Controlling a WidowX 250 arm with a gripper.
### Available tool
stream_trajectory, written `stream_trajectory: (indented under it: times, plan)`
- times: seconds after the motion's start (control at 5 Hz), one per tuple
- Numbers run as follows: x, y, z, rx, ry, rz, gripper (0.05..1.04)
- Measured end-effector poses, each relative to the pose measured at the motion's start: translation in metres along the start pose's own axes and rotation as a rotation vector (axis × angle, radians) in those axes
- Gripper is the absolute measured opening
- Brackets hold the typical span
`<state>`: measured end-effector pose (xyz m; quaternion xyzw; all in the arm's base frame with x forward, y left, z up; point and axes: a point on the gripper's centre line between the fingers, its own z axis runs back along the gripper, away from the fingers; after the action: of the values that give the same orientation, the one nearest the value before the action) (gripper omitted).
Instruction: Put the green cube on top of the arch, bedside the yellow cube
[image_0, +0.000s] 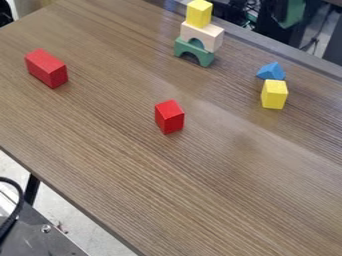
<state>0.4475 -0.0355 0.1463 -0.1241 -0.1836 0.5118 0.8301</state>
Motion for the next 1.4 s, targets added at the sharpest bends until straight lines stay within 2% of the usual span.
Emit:
stream_trajectory:
  times: [0.4, 0.6, 0.8, 1.0, 1.4]
  plan:
    - [0.026, 0.015, 0.003, 0.049, -0.015, 0.053, 0.575]
    - [0.033, 0.022, 0.001, 0.065, -0.02, 0.135, 0.575]
    - [0.036, 0.033, -0.001, 0.102, -0.017, 0.19, 0.575]
    - [0.037, 0.052, -0.012, 0.143, -0.003, 0.293, 0.575]
    - [0.052, 0.065, -0.013, 0.152, -0.001, 0.386, 0.575]
